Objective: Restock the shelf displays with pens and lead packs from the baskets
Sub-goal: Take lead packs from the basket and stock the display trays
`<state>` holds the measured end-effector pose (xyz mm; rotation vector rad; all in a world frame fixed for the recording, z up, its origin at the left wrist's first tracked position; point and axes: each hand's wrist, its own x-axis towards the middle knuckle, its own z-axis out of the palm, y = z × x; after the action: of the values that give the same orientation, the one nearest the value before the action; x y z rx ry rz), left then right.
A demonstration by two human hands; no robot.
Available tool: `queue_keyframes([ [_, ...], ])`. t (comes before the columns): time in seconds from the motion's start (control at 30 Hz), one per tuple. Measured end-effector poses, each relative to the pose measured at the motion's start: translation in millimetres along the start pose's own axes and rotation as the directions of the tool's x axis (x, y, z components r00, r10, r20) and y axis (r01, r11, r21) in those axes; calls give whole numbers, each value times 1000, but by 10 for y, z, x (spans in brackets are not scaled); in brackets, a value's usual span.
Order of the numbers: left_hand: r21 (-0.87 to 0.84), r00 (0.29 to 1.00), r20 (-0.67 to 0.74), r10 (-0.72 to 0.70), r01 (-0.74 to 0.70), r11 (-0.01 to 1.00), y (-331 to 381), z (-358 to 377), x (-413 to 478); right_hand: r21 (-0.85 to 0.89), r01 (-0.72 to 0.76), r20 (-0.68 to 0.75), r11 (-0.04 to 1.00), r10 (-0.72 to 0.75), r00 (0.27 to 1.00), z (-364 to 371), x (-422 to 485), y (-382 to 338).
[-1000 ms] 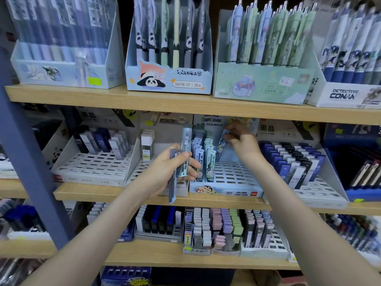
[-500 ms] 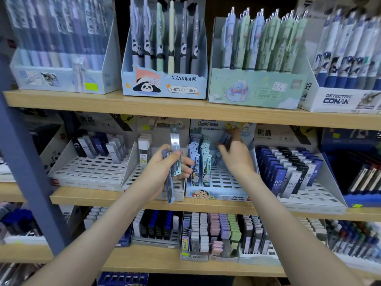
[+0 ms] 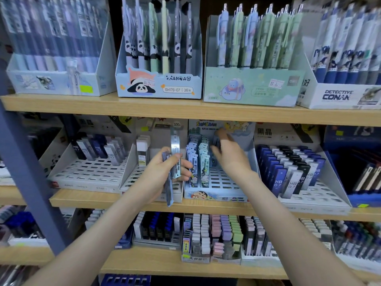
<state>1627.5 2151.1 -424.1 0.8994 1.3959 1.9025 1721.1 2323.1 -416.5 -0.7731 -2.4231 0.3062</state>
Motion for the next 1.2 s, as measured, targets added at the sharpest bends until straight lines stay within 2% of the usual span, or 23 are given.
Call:
queue_keyframes([
  [0.37,-3,998,61,-22,23,1000,4,-45,-34,-58,0,103,998,6,995,38,-7,69],
  [0.5,-6,996,87,-28,29,1000,-7,-53,-66,-74,-15,81,997,21,996,48,-26,79],
  [0.67,17,995,96,-23,21,1000,-22,-82,-74,-177,-36,48,983,45,998,35,-60,81],
  [0.83,24,994,104,-36,34,999,-19,-81,-89,-150,-17,120,988,35,992,-16,-146,110],
  [0.9,27,992,118,-45,42,999,-10,-59,-105,-147,9,99,989,6,995,-46,-200,134],
  [1.03,34,986,159,-47,42,999,14,6,-144,5,9,18,1000,-9,1000,-83,-271,168],
  [1.2,54,986,161,-54,46,997,20,34,-151,-46,39,116,998,-33,993,-59,-252,97],
])
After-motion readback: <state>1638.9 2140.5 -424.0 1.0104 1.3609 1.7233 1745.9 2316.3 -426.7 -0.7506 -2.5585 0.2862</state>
